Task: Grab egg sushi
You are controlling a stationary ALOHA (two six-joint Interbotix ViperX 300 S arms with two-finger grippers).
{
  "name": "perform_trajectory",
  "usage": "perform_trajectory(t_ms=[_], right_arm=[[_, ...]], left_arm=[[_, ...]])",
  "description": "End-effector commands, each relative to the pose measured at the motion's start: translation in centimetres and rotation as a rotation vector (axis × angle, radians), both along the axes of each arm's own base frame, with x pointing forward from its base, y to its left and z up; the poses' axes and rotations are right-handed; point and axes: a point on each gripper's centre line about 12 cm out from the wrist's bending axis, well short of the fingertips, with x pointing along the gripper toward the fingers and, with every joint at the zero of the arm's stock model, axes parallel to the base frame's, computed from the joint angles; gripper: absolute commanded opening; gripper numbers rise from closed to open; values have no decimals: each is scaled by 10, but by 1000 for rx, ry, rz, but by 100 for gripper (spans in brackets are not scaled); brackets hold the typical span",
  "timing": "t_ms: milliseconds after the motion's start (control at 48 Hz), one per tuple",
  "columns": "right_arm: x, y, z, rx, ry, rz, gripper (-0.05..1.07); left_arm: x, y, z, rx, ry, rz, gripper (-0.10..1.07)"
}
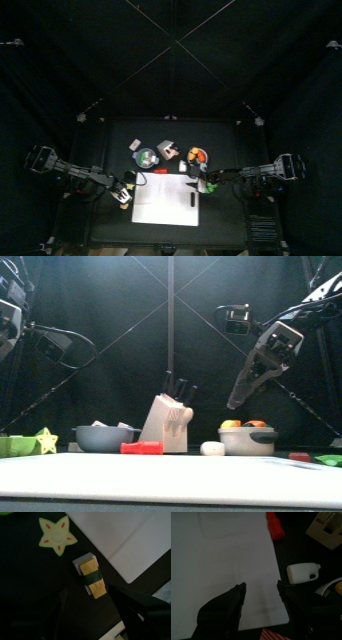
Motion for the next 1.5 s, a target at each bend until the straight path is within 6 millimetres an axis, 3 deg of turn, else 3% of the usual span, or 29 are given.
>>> perform_trajectory(t_ms=[0,208,417,646,1104,1229,1479], right_arm=[[5,0,11,-2,-35,2,88],[5,0,10,-3,-33,3,88],[5,0,11,-5,-35,4,88],[5,0,10,-3,-33,4,88],[5,0,10,-3,-33,4,88],[5,0,10,-2,-33,3,88],[5,0,10,-1,-32,2,88]], left_arm=[[11,-8,0,-23,-13,6,99],[25,-15,-5,-29,-9,7,99],[20,-31,-11,-58,30,-8,99],[20,-30,-27,-29,86,-11,99],[20,-29,-40,-2,125,-23,95],[20,-28,-41,4,125,-27,89],[20,-28,-41,7,123,-33,64]])
